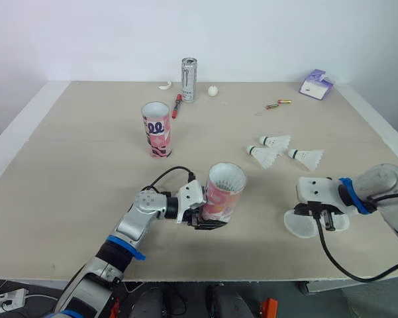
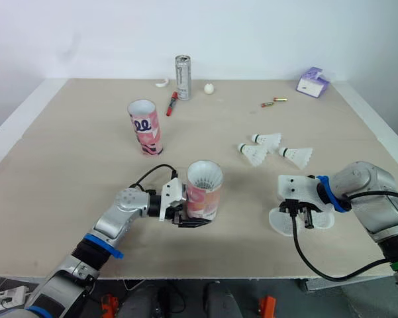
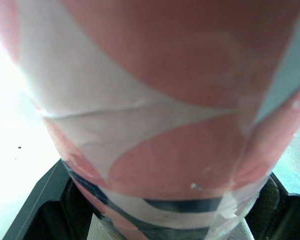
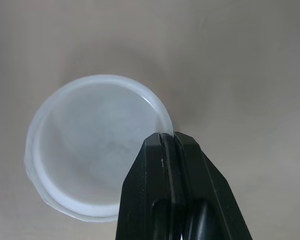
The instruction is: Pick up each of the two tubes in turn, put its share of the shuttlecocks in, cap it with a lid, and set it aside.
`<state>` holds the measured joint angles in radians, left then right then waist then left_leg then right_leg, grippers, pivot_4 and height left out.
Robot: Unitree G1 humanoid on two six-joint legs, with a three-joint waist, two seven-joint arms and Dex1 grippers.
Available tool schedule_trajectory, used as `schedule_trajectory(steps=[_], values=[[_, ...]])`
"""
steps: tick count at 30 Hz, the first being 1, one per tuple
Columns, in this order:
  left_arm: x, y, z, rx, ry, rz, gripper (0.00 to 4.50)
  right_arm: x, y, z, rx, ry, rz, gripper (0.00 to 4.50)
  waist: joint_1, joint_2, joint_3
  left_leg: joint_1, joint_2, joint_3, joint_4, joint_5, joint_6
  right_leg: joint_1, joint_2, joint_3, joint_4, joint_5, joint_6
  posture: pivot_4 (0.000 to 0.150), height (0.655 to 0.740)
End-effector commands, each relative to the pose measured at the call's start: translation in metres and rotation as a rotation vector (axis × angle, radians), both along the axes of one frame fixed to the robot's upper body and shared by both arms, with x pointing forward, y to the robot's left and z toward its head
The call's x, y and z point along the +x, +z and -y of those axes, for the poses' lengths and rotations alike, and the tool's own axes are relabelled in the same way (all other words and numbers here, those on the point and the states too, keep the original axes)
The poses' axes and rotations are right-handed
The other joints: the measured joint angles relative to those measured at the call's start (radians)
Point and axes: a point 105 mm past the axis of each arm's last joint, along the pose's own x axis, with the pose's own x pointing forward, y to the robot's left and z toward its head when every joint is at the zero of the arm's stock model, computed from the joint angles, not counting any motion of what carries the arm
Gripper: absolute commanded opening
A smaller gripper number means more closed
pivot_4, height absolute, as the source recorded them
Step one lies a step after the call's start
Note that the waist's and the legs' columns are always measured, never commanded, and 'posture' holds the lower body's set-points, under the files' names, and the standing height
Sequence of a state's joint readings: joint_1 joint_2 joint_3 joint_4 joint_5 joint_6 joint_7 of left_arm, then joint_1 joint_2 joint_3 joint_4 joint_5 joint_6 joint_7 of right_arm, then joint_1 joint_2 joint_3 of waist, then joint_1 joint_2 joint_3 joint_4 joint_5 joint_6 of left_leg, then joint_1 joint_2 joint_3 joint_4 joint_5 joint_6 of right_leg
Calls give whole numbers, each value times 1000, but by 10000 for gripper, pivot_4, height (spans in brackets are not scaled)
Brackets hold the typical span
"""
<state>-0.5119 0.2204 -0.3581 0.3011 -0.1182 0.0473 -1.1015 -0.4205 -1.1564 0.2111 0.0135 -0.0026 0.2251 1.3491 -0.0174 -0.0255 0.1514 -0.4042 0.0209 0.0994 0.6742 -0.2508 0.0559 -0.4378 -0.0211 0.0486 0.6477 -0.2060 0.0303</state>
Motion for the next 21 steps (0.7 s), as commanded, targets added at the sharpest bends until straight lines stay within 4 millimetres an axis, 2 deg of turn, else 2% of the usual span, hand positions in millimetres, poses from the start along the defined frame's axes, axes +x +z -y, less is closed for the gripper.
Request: schedule_trajectory(steps=[1,5,9,12,15,21], values=[[-2,-29,-8,101,21,-94,35003,0,36,-18,73,80,105,1697,0,0,0,0,0,0,0,0,0,0,0,0,0,0,0,1500,7400],[-1,-31,-8,111,22,-107,35003,-3,67,-33,103,162,177,1697,0,0,0,1,0,0,1,0,0,1,0,0,0,0,-1,1500,7400],[3,-34,-10,134,33,-65,35003,-6,116,-60,133,291,303,1697,-1,1,0,2,0,0,2,1,1,2,-1,-1,0,0,-3,1500,7400],[4,-36,-10,145,35,-59,35003,-8,136,-76,154,355,350,1697,-1,2,-1,2,0,0,2,2,2,2,-2,-3,0,1,-4,1500,7400],[5,-38,-11,163,35,-50,35003,-14,163,-108,172,494,411,1697,-1,3,-3,2,1,1,2,2,2,2,-3,-4,0,2,-6,1500,7400],[7,-39,-10,167,38,-51,35003,-22,170,-138,191,634,387,1697,1,-2,-5,2,2,1,2,2,3,2,-7,-6,-1,3,-8,1500,7400]])
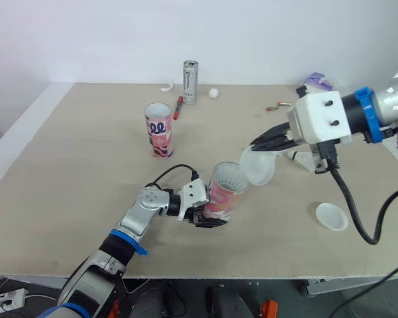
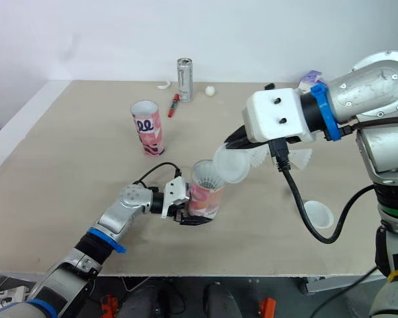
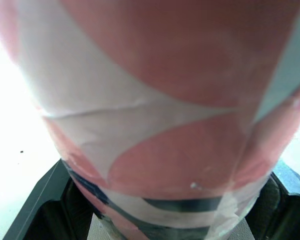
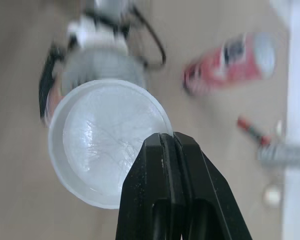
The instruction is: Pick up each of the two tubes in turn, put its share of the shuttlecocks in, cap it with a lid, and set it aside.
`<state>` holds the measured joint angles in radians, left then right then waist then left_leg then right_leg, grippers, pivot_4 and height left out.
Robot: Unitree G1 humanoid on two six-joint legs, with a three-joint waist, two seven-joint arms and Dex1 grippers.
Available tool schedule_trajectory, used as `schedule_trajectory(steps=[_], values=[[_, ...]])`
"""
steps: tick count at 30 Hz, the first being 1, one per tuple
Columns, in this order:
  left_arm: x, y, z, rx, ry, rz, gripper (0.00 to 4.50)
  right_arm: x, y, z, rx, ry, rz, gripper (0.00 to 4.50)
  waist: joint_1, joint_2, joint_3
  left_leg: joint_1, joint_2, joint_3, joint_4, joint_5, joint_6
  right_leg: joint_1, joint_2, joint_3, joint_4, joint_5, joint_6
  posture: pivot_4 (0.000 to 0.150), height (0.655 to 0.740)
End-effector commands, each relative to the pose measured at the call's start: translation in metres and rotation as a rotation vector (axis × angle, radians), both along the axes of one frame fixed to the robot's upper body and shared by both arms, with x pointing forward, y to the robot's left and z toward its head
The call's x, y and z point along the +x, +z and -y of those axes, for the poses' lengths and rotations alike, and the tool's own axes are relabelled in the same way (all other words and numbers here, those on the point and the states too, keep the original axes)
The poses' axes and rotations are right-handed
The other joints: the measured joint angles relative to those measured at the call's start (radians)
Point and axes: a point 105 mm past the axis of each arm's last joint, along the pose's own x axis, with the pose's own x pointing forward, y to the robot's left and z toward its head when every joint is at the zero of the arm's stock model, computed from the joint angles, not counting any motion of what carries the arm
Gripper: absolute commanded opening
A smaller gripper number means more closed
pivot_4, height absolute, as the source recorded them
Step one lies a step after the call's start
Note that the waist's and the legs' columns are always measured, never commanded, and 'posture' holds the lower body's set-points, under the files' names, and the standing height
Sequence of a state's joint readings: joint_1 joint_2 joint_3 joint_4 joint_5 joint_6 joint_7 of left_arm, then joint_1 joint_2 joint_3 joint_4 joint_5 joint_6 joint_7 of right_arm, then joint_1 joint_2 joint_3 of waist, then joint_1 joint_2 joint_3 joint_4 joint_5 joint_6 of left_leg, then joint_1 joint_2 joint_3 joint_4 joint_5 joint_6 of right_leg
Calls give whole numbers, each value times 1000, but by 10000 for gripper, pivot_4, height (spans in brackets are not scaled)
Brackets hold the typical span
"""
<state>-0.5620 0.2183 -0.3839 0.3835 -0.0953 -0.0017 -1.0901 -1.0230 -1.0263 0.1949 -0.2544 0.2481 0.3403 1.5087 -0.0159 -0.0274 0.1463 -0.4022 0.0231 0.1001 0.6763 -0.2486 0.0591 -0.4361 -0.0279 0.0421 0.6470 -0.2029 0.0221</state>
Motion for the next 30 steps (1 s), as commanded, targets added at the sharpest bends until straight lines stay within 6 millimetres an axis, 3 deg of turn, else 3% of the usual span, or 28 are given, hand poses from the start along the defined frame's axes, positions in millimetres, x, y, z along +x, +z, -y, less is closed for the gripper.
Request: schedule_trajectory(steps=[1,9,17,30], values=[[-1,-35,-13,128,48,-78,35003,-7,4,-12,-15,78,2,1697,0,0,0,0,0,0,0,0,0,0,-1,0,0,0,0,1500,7400],[-1,-37,-13,131,51,-85,35003,8,-14,-28,-74,130,1,1697,-1,-1,-1,-1,0,2,0,0,0,0,-6,-6,0,3,-5,1500,7400],[-3,-39,-15,130,61,-96,35003,25,-25,-23,-136,126,29,1697,-1,-1,-1,-1,0,2,0,0,0,0,-15,-19,0,3,-6,1500,7400],[-3,-40,-15,134,64,-97,35003,19,-32,-34,-122,169,0,1697,-1,-1,-1,-1,0,0,0,0,0,0,-19,-26,0,4,-6,1500,7400]])
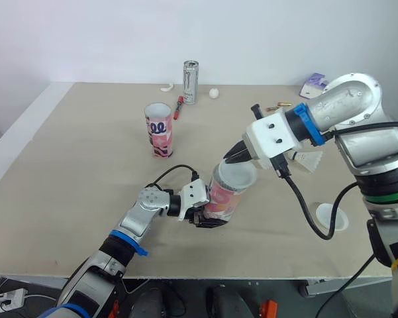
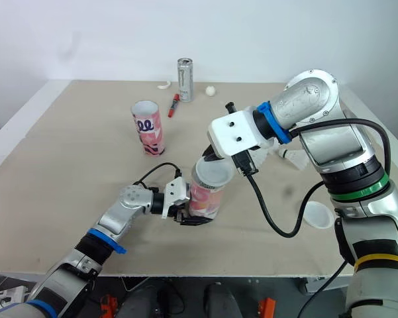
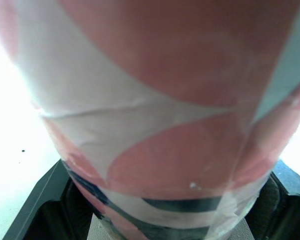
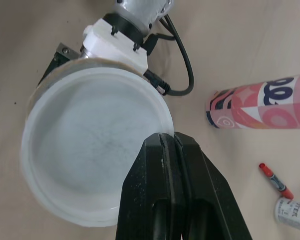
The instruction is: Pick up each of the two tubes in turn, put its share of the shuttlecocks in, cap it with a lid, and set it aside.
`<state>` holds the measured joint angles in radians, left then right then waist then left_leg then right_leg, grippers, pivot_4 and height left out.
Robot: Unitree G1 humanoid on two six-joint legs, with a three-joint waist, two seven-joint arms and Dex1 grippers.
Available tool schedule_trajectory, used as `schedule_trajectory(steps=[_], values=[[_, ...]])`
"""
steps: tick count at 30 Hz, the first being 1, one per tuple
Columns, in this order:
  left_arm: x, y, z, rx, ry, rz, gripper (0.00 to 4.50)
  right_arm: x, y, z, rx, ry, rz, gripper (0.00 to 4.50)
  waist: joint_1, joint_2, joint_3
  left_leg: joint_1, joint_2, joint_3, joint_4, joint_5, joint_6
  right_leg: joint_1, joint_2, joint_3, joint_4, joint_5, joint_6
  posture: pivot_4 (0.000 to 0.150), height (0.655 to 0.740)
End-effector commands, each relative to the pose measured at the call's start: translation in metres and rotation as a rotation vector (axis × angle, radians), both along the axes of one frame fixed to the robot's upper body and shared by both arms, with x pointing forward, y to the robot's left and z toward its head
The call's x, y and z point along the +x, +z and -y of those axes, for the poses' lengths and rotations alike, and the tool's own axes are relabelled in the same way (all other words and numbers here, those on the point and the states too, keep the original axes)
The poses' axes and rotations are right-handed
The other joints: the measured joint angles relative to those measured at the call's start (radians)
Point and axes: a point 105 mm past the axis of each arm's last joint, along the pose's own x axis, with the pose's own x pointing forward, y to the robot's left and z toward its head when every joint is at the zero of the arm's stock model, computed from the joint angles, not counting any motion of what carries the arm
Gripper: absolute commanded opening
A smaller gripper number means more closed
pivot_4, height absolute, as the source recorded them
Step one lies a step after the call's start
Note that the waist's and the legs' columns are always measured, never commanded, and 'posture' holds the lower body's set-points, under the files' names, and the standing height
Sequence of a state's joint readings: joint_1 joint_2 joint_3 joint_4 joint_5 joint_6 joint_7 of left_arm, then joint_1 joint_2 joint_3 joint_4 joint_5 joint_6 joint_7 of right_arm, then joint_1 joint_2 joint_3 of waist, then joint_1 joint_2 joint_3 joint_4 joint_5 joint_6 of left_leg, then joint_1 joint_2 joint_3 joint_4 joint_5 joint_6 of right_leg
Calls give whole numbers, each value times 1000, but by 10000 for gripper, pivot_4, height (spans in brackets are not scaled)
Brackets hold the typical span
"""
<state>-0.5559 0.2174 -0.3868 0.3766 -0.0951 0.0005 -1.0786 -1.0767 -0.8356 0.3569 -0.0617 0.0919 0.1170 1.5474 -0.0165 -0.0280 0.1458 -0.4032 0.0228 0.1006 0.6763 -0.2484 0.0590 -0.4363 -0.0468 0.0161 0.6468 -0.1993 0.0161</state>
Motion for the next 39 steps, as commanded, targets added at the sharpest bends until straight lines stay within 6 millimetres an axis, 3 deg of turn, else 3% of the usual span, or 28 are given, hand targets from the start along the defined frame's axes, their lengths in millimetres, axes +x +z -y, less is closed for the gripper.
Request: schedule_trajectory(steps=[1,17,30,39], values=[[-3,-39,-16,136,57,-98,35003,-7,1,-5,-19,39,8,1697,0,0,0,0,0,0,0,0,0,0,0,-1,0,0,0,1500,7400],[-4,-40,-17,139,57,-100,35003,-5,-9,-5,-24,37,-6,1697,0,0,0,0,0,-1,0,0,0,0,-12,-21,-1,0,0,1500,7400],[-6,-41,-17,143,54,-107,35003,-9,7,-13,44,50,6,1697,0,0,0,-1,1,-1,-1,0,0,0,-14,-25,-1,-1,0,1500,7400],[-6,-42,-17,149,49,-108,35003,-5,7,-10,60,25,5,1697,0,0,0,-1,1,-2,-2,0,0,-1,-14,-26,-2,-1,-1,1500,7400]])
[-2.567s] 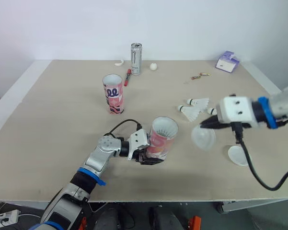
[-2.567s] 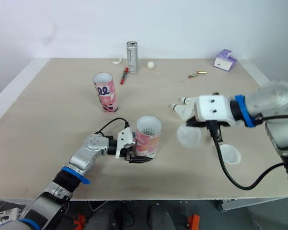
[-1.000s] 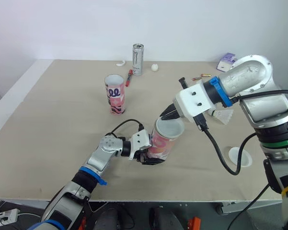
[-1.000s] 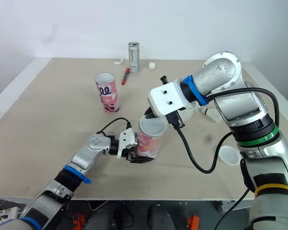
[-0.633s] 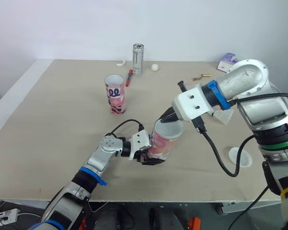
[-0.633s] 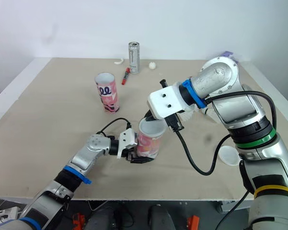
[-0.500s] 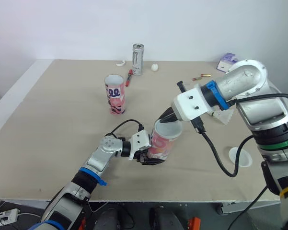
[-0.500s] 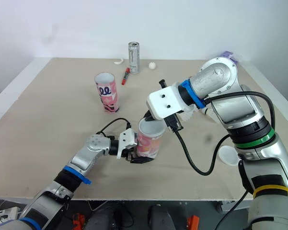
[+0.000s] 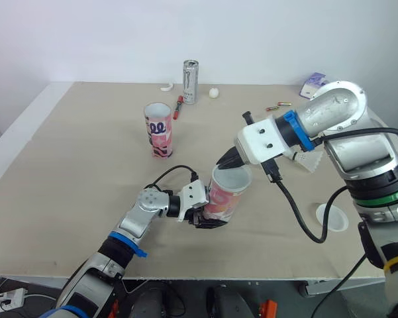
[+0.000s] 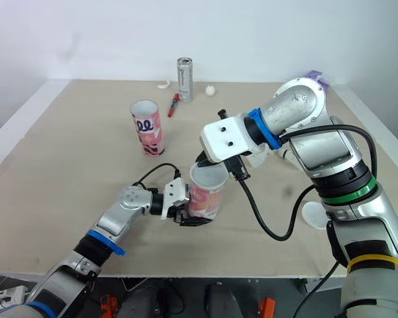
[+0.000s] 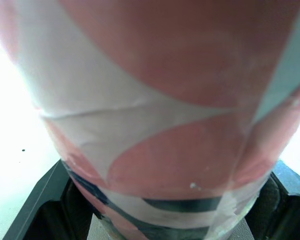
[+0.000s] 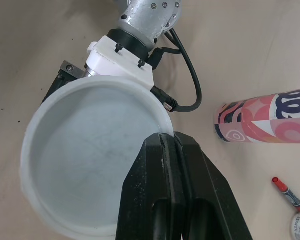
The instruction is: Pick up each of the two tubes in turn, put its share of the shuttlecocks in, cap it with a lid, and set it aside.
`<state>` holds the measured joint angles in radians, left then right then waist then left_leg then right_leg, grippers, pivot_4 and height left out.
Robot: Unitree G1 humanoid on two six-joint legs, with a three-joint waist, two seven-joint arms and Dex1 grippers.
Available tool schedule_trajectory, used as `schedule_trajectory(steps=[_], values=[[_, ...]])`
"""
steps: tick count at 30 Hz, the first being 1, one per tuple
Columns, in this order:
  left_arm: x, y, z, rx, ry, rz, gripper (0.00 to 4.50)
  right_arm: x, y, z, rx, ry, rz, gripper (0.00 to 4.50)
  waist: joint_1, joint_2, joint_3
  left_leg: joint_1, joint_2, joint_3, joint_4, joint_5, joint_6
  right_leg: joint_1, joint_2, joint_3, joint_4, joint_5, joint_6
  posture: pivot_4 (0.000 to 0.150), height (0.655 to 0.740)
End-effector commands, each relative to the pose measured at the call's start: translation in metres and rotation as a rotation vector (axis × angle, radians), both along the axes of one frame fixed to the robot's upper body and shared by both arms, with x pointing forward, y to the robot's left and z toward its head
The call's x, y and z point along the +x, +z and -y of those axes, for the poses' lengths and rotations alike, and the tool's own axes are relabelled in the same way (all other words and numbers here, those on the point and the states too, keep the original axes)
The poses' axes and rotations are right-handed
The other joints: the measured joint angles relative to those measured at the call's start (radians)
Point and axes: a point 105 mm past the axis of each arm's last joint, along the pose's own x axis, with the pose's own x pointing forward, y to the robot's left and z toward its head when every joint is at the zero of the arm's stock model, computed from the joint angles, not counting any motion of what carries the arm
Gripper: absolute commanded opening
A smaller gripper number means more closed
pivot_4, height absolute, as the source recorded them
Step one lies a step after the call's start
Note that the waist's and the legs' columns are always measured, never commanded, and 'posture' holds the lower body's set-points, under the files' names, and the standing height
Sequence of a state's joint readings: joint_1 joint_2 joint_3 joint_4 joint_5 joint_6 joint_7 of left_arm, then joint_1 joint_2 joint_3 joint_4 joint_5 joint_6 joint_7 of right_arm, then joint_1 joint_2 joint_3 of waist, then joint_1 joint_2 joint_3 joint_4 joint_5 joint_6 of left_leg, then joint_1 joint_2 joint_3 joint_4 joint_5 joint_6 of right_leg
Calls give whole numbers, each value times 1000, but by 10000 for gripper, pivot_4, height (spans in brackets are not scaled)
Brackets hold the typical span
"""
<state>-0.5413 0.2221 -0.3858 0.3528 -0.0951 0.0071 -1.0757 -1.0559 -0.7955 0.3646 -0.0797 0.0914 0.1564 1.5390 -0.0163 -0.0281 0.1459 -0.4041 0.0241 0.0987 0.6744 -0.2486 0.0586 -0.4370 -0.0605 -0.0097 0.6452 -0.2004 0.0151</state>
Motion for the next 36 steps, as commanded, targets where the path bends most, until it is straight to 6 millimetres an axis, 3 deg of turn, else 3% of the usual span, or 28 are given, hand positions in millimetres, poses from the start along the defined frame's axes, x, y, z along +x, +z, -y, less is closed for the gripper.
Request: schedule_trajectory(steps=[1,14,17,20,25,30,34,36], values=[[-4,-42,-16,152,46,-110,35003,-2,15,0,39,11,49,1697,0,0,0,0,0,0,0,0,0,0,0,0,0,0,0,1500,7400],[-5,-43,-17,156,50,-119,35003,2,16,0,51,9,66,1697,0,0,0,0,1,0,0,0,0,0,0,-1,0,0,1,1500,7400],[-5,-43,-17,157,50,-119,35003,1,14,1,48,1,49,10015,0,0,0,0,1,0,0,0,0,0,0,-1,0,0,0,1500,7400],[-5,-43,-17,158,50,-121,35003,0,18,-1,79,4,57,21951,0,0,0,-1,1,0,-1,0,0,-1,0,-2,0,-1,0,1500,7400],[-5,-44,-17,161,49,-121,35003,-3,29,4,137,-27,34,21951,1,0,0,-1,1,0,-1,0,0,-1,-1,-2,-1,0,0,1500,7400],[-5,-44,-18,163,50,-120,35003,-2,56,19,326,-142,-58,21951,2,0,0,-1,1,0,-1,0,0,-1,-6,-6,-1,1,-2,1500,7400],[-4,-44,-19,164,51,-117,35003,-6,70,33,462,-235,-161,21951,7,0,0,-2,1,0,-1,0,-1,-1,-21,-27,-2,2,-4,1500,7400],[-4,-43,-19,163,53,-115,35003,-12,67,37,490,-256,-214,21951,15,0,0,-2,2,0,-2,0,-1,-1,-26,-35,-2,2,-4,1500,7400]])
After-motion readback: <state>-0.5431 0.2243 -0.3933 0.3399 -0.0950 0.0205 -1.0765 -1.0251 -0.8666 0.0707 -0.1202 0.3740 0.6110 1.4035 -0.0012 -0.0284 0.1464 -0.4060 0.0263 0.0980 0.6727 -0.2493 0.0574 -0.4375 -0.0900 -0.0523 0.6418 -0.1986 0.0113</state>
